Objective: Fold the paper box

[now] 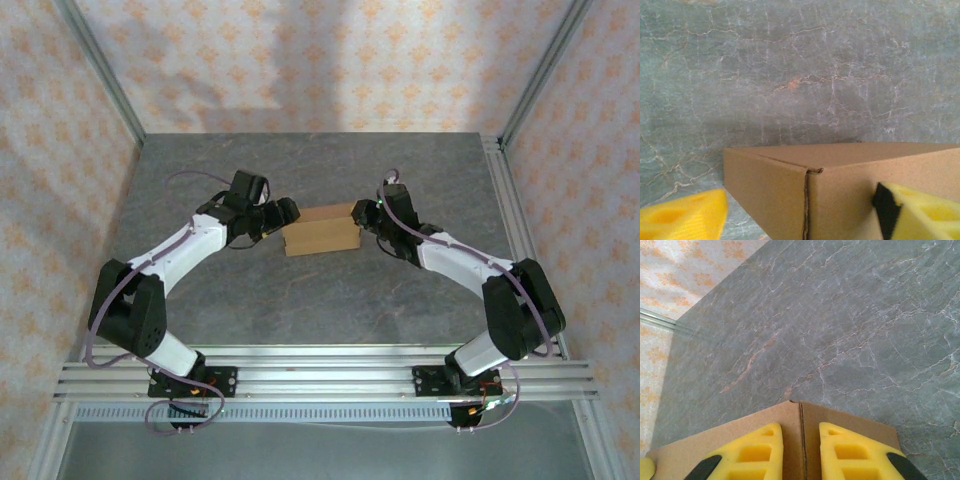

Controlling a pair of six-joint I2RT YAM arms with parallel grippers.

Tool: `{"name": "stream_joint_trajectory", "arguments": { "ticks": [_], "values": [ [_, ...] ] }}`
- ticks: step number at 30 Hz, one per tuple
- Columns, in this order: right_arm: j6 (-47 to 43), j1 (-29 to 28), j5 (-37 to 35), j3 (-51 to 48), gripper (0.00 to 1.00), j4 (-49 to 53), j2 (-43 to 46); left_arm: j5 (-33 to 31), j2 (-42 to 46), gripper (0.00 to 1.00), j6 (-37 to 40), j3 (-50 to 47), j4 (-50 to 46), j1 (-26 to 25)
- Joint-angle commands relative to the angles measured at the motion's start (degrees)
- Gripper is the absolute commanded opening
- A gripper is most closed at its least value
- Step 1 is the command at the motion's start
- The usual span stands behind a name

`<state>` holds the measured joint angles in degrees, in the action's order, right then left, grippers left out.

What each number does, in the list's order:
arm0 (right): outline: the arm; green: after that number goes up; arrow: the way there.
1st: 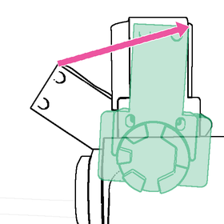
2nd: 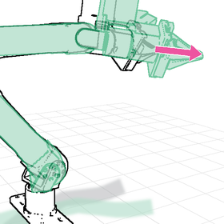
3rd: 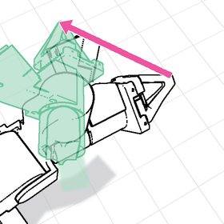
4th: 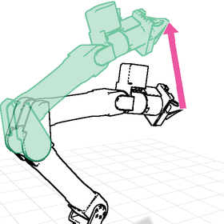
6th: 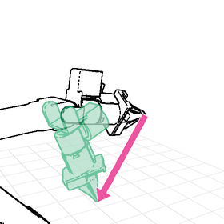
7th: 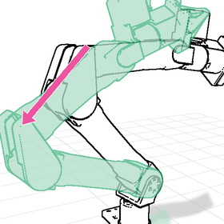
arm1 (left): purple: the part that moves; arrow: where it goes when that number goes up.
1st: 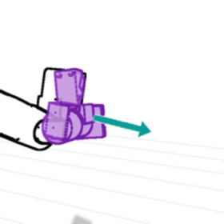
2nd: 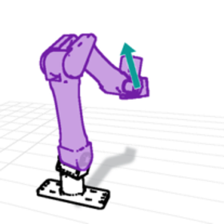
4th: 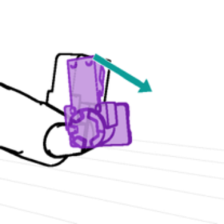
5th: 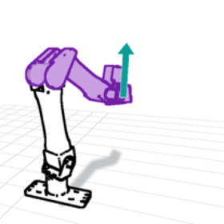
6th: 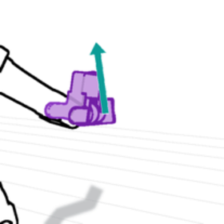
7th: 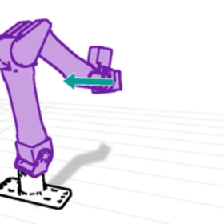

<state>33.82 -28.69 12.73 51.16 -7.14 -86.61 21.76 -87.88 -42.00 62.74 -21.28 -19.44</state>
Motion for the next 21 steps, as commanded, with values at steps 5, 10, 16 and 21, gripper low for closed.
{"name": "stream_joint_trajectory", "arguments": {
  "ticks": [5, 10, 16, 21],
  "values": [
    [-2.21, -0.67, -1.14, -2.16, 0.16, 7.53, -2.42, 3.53, 4.87, 0.91, 0.26, -2.36, -1.60, 1.89],
    [-2.29, -0.67, -0.75, -1.98, 0.15, 7.50, -2.93, 3.47, 7.80, 0.99, 0.34, -3.94, -0.43, 3.29],
    [-2.49, -0.68, -0.22, -1.85, 0.15, 7.27, -2.97, 4.94, 5.17, 0.73, 0.63, -4.57, -0.80, 4.28],
    [-2.59, -0.67, 0.09, -1.51, 0.15, 7.55, -2.92, 6.01, 4.03, 0.47, -0.39, -7.29, -0.14, 4.19]
  ]
}}
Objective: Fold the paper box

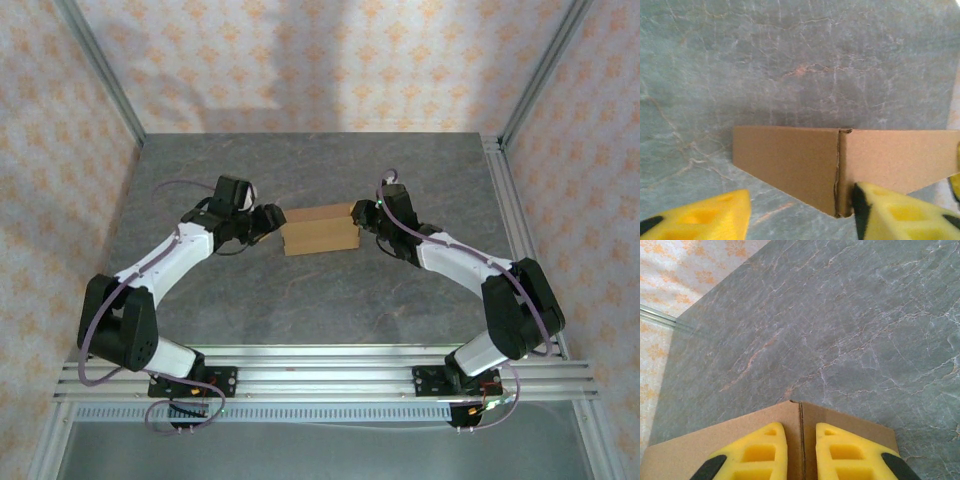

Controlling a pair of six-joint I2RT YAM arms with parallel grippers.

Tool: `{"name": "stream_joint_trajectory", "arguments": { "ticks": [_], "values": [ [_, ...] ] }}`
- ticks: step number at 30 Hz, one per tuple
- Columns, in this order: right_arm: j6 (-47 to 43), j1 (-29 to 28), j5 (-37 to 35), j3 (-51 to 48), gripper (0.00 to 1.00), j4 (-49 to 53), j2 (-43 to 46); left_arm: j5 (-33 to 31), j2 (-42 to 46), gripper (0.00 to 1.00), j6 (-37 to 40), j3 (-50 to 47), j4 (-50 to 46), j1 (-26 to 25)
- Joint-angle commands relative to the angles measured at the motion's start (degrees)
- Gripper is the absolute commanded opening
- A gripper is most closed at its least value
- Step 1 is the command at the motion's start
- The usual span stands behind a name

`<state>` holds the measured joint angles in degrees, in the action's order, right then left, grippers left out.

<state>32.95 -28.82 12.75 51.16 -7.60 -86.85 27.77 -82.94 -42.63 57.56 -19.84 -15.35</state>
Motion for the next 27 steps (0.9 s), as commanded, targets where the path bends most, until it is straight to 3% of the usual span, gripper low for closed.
{"name": "stream_joint_trajectory", "arguments": {
  "ticks": [1, 3, 8, 10, 13, 14, 16, 19, 24, 27],
  "values": [
    [-1.86, -0.54, 0.08, -1.35, 0.15, 8.12, -2.58, -0.39, -0.93, 0.40, 0.48, -2.55, -2.14, 0.13],
    [-2.25, -0.54, 0.25, -0.93, 0.14, 8.41, -2.47, -0.96, -1.00, 0.33, 0.75, -3.18, -2.73, 0.17],
    [-3.79, -0.55, 0.90, -0.14, 0.00, 9.16, -1.68, -1.36, -2.34, 0.15, 2.33, -3.20, -5.02, 0.14],
    [-5.01, -0.54, 0.68, 0.40, 0.00, 9.72, -0.97, -1.61, -2.24, 0.08, 2.72, -3.33, -4.87, 0.10],
    [-7.20, -0.53, -0.62, 2.19, 0.01, 11.80, 0.39, -2.25, -2.10, 0.07, 3.11, -2.35, -5.40, 0.14],
    [-7.97, -0.54, -0.81, 2.87, 0.11, 12.38, 0.91, -2.35, -2.03, 0.08, 3.33, -1.88, -5.63, 0.11],
    [-10.21, -0.54, -1.93, 4.56, 0.41, 13.61, 1.95, -2.52, -2.23, 0.17, 4.12, -0.61, -6.38, 0.14],
    [-13.88, -0.58, -3.55, 6.51, 0.67, 14.79, 3.73, -2.88, -2.24, 0.31, 5.42, 1.46, -7.60, 0.15],
    [-22.74, -0.21, -4.12, 9.23, 0.84, 16.19, 6.02, -3.39, -1.80, 0.59, 7.16, 6.99, -9.99, 0.15],
    [-31.84, -0.02, -0.76, 11.36, 0.93, 17.56, 6.69, -3.75, -1.15, 0.82, 8.70, 10.95, -12.24, 0.24]
  ]
}}
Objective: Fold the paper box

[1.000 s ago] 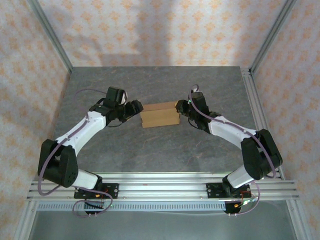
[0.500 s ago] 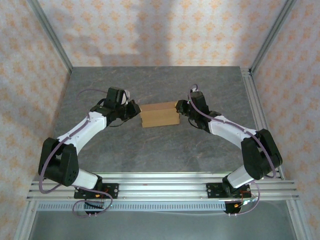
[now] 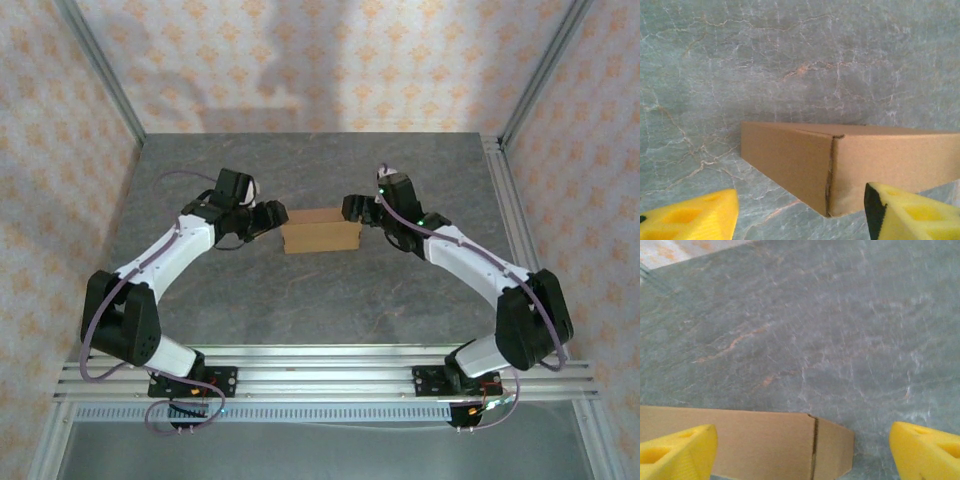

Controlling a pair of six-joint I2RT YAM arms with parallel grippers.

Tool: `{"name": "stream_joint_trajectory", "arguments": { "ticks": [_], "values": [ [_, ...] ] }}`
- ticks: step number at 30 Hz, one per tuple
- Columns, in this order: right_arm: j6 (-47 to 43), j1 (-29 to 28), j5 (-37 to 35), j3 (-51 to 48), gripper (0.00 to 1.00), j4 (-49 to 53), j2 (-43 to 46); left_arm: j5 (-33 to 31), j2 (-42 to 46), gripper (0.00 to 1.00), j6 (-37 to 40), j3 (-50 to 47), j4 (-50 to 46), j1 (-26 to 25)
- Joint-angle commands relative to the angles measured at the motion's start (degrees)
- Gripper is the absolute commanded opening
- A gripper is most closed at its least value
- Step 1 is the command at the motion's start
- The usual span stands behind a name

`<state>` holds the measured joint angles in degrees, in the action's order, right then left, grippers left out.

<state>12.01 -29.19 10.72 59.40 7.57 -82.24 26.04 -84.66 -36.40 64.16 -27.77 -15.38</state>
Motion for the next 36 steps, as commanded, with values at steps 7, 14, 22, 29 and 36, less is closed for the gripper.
{"name": "stream_joint_trajectory", "arguments": {
  "ticks": [7, 14, 22, 29, 36],
  "values": [
    [-38.42, 0.20, 24.57, 17.51, 0.99, 19.26, -5.04, -1.99, 3.27, 1.00, 2.13, 5.74, -5.27, 6.29],
    [-60.99, -4.29, 28.39, 41.75, 0.99, 44.89, -21.60, 0.06, 8.23, 1.00, 1.43, 0.93, -7.91, 16.28],
    [-69.42, -9.01, 23.61, 67.44, 0.99, 62.20, -40.76, 4.98, 12.23, 1.00, 2.54, -4.71, -8.10, 23.48],
    [-72.06, -11.22, 21.33, 81.21, 0.98, 69.00, -51.53, 5.11, 13.21, 1.00, 3.43, -6.62, -8.43, 23.97],
    [-71.73, -12.21, 18.89, 82.63, 0.81, 66.26, -53.47, 5.69, 12.49, 1.00, 3.45, -7.28, -7.23, 23.97]
  ]
}}
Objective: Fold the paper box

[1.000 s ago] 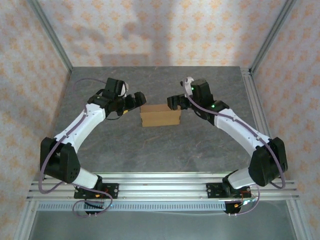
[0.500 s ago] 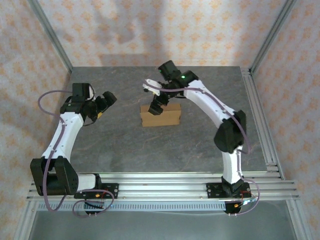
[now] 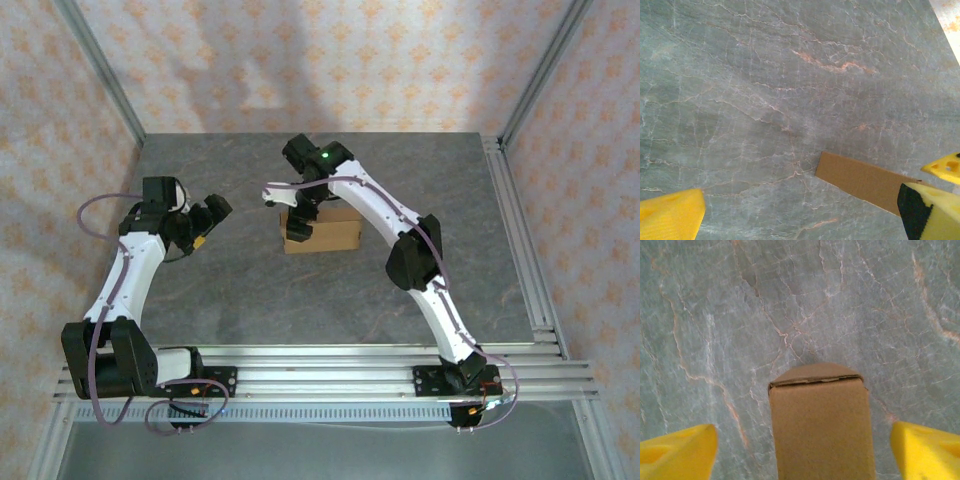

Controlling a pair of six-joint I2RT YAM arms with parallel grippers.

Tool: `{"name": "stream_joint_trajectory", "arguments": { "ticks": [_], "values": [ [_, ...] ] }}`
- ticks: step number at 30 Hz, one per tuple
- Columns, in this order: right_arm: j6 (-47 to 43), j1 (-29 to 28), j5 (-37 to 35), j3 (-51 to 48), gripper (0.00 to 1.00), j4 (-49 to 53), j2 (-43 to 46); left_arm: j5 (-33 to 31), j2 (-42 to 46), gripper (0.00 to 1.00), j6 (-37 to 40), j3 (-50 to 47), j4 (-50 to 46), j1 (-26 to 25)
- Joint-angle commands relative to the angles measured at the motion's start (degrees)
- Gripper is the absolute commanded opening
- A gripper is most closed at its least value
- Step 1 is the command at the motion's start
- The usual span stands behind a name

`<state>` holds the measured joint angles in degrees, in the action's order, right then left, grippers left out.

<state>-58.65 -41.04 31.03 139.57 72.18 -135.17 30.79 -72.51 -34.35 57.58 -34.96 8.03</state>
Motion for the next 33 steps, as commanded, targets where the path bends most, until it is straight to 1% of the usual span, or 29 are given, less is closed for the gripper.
{"name": "stream_joint_trajectory", "arguments": {
  "ticks": [1, 3, 8, 16, 18, 20, 24, 28, 31, 33],
  "values": [
    [-1.02, -0.36, -1.29, 2.49, 0.76, 1.47, -0.61, 0.94, 0.33, 1.00, 1.27, -0.86, 0.28, 0.58],
    [-1.00, -0.36, -1.40, 2.52, 0.67, 1.55, -0.75, 1.10, 0.25, 1.00, 1.21, -0.98, 0.85, 0.52],
    [-1.02, -0.36, -3.37, 2.52, 0.51, 1.23, -0.23, 1.21, -0.14, 1.00, 1.55, -0.72, 0.86, 0.56],
    [-0.53, -0.71, -9.29, 2.08, 0.50, -0.11, 2.28, 1.21, -0.20, 1.00, 1.92, -0.72, 0.92, 0.53],
    [0.34, -0.71, -11.71, 0.46, 0.47, -2.18, 3.77, 1.29, -0.17, 1.00, 2.04, -0.78, 0.94, 0.50],
    [0.74, -0.80, -14.32, -3.02, 0.42, -5.51, 5.90, 1.47, 0.03, 1.00, 2.18, -0.89, 0.77, 0.51],
    [0.88, -0.80, -16.89, -10.16, 0.40, -11.02, 9.70, 1.21, 0.36, 1.00, 2.44, -1.02, 0.46, 0.50],
    [1.79, -0.80, -22.73, -15.34, 0.40, -18.93, 12.67, 0.96, 0.29, 1.00, 2.27, -1.24, 0.72, 0.54],
    [1.14, -1.27, -30.27, -20.84, 0.39, -28.84, 14.79, 0.87, 0.27, 1.00, 2.01, -1.33, 1.21, 0.57],
    [-0.27, -2.04, -35.22, -26.65, 0.39, -39.63, 16.46, 0.84, 0.18, 1.00, 2.00, -1.31, 1.37, 0.56]
  ]
}}
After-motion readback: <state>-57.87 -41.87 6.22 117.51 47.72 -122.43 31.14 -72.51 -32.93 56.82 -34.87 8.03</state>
